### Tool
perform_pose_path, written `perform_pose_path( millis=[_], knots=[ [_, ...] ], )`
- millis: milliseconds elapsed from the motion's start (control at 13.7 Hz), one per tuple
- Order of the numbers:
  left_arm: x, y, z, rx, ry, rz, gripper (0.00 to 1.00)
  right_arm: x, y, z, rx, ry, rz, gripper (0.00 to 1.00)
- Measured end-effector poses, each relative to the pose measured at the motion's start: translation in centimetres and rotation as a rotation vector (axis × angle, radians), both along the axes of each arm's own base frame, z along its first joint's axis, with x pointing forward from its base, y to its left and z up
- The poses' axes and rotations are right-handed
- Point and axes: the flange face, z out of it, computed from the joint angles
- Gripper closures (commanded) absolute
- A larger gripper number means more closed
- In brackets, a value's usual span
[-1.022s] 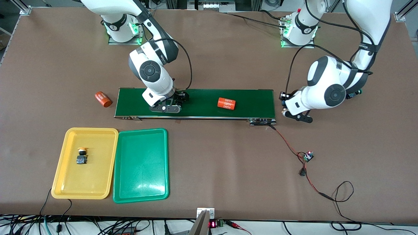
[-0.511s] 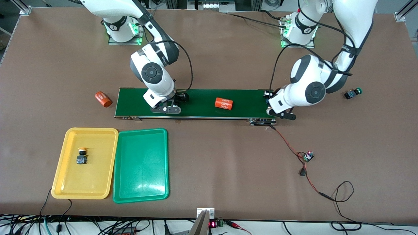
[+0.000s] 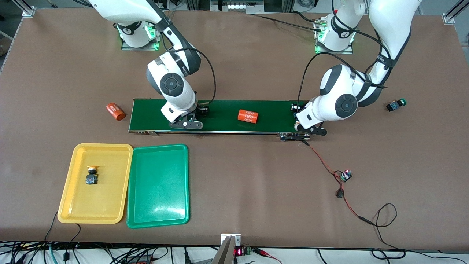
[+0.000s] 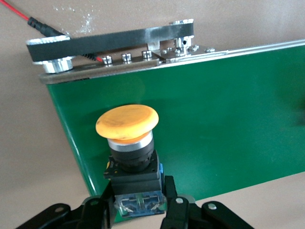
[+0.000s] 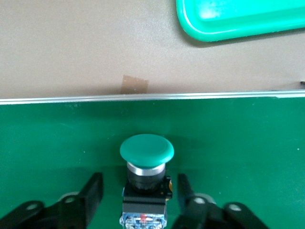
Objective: Sort buttons by color to trays
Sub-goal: 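Place the yellow button on the conveyor while the right gripper grasps green button, then carry the green button into the green tray while the left gripper withdraws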
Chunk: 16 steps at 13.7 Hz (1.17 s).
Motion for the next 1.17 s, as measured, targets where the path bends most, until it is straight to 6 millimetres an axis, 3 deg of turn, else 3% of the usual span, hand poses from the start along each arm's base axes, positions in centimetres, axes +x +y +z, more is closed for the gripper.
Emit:
perform_pose_path(
  millis=[146, 219, 292, 365, 438, 657, 803, 949, 1168],
  knots=[
    [0.0, -0.1, -0.2, -0.001, 0.002, 0.000, 0.92, 0.3, -0.3, 0.0, -0.003, -0.002, -0.004, 0.74],
    [0.0, -0.1, -0.3, -0.002, 0.003, -0.001, 0.83, 0.3, -0.4, 0.0, -0.004, -0.003, -0.005, 0.77],
    [0.0, -0.2, -0.4, -0.003, 0.001, 0.000, 0.63, 0.4, -0.6, -0.1, -0.005, -0.003, -0.005, 0.79],
    [0.0, -0.2, -0.5, -0.006, -0.004, 0.001, 0.08, 0.5, -0.7, 0.0, -0.006, -0.004, -0.005, 0.79],
    [0.0, -0.3, -0.6, -0.007, -0.006, 0.001, 0.00, 0.7, -0.8, 0.0, -0.006, -0.006, -0.004, 0.79],
    [0.2, -0.3, -0.5, -0.008, -0.012, 0.002, 0.00, 1.7, -1.1, 0.8, -0.001, -0.023, -0.006, 0.79],
    [0.5, -0.3, 0.2, -0.010, -0.026, 0.003, 0.00, 3.1, -2.2, 2.1, -0.018, -0.015, 0.015, 0.79],
    [0.8, -0.3, 2.2, -0.004, -0.047, -0.002, 0.00, 5.4, -4.4, 5.0, -0.046, 0.007, 0.055, 0.79],
    [1.1, 0.8, 7.7, 0.027, -0.070, -0.004, 0.00, 9.4, -9.0, 11.3, -0.058, -0.014, 0.126, 0.79]
  ],
)
